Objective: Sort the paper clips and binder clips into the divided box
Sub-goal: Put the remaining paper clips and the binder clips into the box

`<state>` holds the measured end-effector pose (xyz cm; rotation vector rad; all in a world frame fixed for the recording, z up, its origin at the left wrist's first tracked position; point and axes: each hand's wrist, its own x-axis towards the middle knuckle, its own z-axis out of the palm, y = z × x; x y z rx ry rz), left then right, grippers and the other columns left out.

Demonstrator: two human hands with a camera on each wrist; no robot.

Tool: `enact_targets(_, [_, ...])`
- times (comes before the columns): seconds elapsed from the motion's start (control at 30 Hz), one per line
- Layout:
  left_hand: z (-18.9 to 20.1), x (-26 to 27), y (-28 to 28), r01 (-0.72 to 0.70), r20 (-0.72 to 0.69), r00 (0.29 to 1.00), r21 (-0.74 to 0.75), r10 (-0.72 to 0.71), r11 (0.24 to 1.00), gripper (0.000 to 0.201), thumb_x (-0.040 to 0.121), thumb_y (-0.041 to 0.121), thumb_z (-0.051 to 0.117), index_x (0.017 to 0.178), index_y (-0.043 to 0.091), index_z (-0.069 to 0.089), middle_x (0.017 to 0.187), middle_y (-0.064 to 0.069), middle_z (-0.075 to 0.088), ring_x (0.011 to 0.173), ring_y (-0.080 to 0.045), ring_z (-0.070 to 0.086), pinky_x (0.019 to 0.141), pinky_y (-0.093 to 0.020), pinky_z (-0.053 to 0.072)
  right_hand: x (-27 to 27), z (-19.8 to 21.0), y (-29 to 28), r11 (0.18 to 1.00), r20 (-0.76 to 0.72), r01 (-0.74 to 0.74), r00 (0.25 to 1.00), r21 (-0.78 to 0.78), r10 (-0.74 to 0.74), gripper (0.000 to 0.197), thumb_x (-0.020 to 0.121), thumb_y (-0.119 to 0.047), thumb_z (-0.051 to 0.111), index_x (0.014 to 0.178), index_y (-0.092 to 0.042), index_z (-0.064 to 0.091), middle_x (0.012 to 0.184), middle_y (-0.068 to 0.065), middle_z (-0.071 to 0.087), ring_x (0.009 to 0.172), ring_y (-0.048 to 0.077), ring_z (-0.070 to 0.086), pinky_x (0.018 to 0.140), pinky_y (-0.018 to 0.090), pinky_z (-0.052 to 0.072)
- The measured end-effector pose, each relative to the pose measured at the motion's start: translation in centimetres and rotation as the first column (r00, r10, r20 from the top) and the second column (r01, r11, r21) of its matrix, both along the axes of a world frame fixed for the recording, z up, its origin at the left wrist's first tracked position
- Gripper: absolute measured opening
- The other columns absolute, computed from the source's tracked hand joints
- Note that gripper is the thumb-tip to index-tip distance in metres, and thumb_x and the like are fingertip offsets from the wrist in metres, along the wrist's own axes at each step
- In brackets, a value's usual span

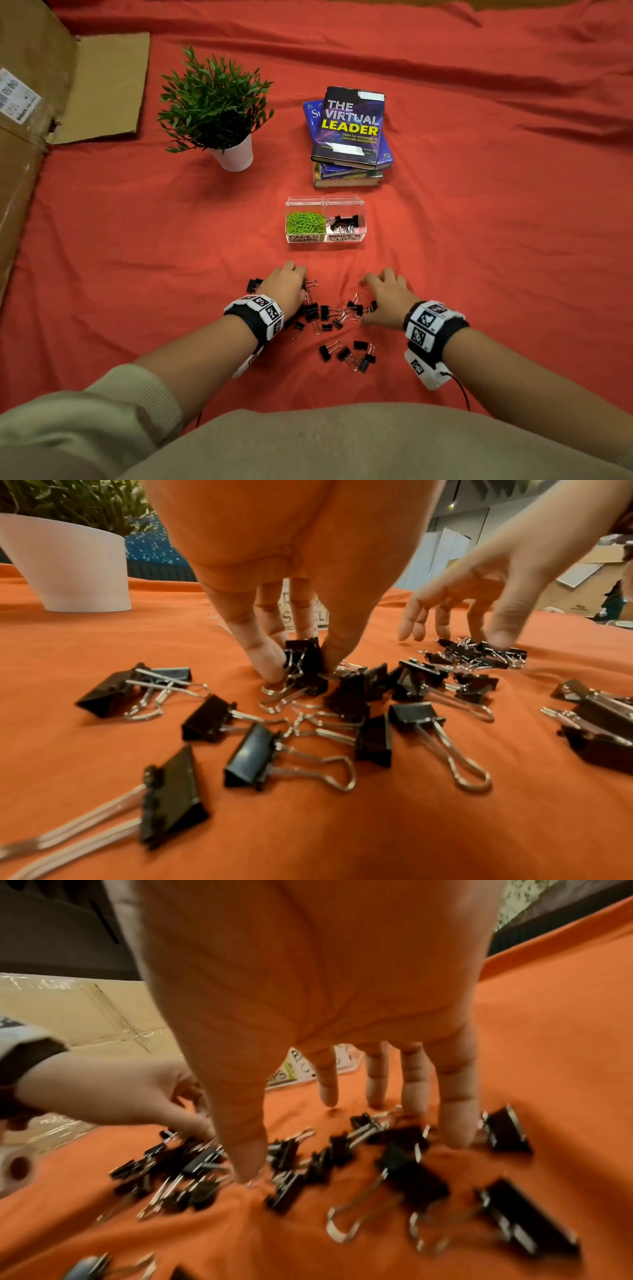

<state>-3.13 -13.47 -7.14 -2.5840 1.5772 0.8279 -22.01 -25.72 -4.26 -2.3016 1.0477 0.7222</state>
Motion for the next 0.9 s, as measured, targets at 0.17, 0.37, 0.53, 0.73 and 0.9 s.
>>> enact_targets(0.17, [0.2,-0.6,-0.5,0.044,-0.017,0.999,-0.014,-0.045,0.999,0.028,0.086,0.018,0.057,0.113,0.012,0.054,0.115,-0.009,0.051,0.102,-0.032,0.056,0.086,-0.045,0.05,0.6,-1.8,2.2,0.999,0.152,-0.043,0.987,-0.021,0.045,0.053,0.076,-0.026,0.072,0.121,-0.024,0.045,0.12,0.003,0.036,0.112,0.023,0.037,0.09,0.037,0.049])
enact_targets(0.37, [0.6,-1.2,-0.6,0.081,-0.017,0.997,-0.017,-0.081,0.997,0.024,0.087,0.016,0.056,0.11,0.009,0.056,0.112,-0.009,0.053,0.102,-0.031,0.058,0.083,-0.043,0.051,1.0,-2.4,2.4,0.993,0.234,-0.116,0.966,0.031,0.106,0.016,0.081,-0.015,0.064,0.097,-0.016,0.06,0.11,0.001,0.045,0.102,0.022,0.043,0.088,0.036,0.045])
enact_targets(0.53, [1.1,-0.9,-1.1,0.002,-0.12,0.993,-0.052,-0.008,0.999,0.025,0.086,0.015,0.058,0.11,0.009,0.058,0.112,-0.009,0.052,0.1,-0.032,0.06,0.087,-0.041,0.05,0.9,-2.5,1.0,0.993,0.313,-0.04,0.95,0.111,0.003,0.015,0.077,-0.017,0.072,0.09,-0.014,0.066,0.096,-0.003,0.052,0.092,0.016,0.053,0.082,0.025,0.045])
enact_targets(0.73, [2.8,-0.7,-3.5,-0.158,-0.239,0.964,-0.167,0.116,0.973,0.027,0.085,0.016,0.067,0.112,0.015,0.065,0.117,-0.006,0.06,0.108,-0.022,0.058,0.095,-0.029,0.045,0.5,-2.0,-0.5,0.882,0.353,0.272,0.84,0.385,-0.413,0.011,0.077,-0.011,0.073,0.086,-0.016,0.071,0.083,-0.002,0.071,0.077,0.014,0.067,0.069,0.02,0.054])
enact_targets(0.9, [4.9,-0.2,-7.8,-0.237,-0.305,0.939,-0.241,0.158,0.941,0.025,0.084,0.014,0.068,0.109,0.014,0.068,0.113,-0.006,0.067,0.104,-0.021,0.062,0.091,-0.027,0.048,0.2,-2.3,-2.2,0.753,0.313,0.44,0.717,0.49,-0.623,0.013,0.076,-0.008,0.074,0.089,-0.012,0.072,0.084,0.009,0.073,0.065,0.014,0.065,0.054,0.02,0.052])
